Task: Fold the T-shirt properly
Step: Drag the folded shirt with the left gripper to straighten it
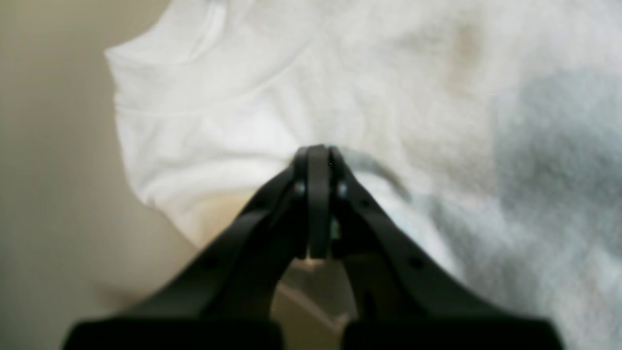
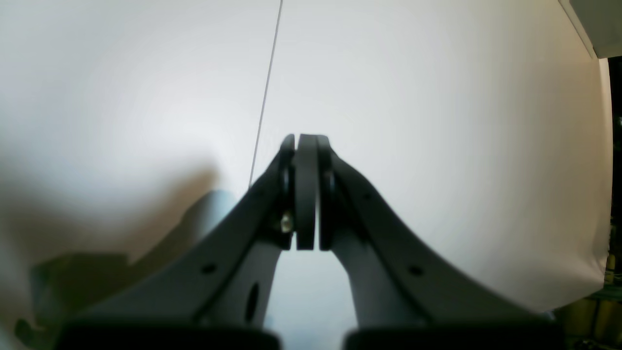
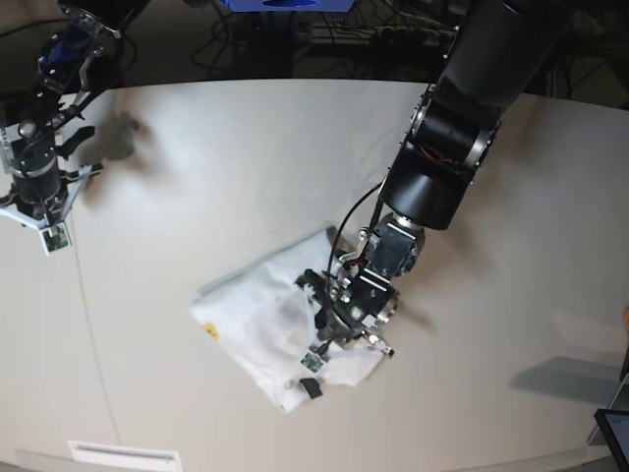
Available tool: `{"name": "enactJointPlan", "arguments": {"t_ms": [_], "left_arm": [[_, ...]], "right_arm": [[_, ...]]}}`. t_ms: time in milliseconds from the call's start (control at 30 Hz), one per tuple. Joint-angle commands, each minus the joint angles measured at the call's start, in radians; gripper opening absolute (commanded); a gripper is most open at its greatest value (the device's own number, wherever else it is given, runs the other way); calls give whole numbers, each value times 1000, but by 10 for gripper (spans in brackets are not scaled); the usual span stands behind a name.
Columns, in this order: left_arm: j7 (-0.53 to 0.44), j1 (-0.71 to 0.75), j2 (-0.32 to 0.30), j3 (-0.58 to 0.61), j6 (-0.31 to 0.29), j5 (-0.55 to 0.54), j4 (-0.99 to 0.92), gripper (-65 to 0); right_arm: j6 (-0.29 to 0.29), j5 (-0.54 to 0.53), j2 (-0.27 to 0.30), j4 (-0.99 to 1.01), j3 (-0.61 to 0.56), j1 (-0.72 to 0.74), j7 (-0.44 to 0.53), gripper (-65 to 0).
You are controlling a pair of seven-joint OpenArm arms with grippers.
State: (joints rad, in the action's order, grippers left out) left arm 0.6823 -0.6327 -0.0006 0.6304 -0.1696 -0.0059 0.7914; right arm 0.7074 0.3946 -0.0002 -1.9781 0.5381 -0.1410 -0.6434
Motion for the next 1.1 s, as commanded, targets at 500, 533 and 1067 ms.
{"name": "enactJointPlan", "arguments": {"t_ms": [500, 533, 1067], "left_arm": [[-191, -65, 158, 3, -75, 226, -223, -650], [-192, -65, 158, 3, -81, 221, -221, -650], [-273, 27, 158, 234, -84, 162, -14, -650]], "right_arm": [[-9, -3, 12, -16, 0, 27, 17, -650], [-9, -3, 12, -16, 0, 27, 17, -650], [-9, -3, 12, -14, -3, 56, 17, -650]]}}
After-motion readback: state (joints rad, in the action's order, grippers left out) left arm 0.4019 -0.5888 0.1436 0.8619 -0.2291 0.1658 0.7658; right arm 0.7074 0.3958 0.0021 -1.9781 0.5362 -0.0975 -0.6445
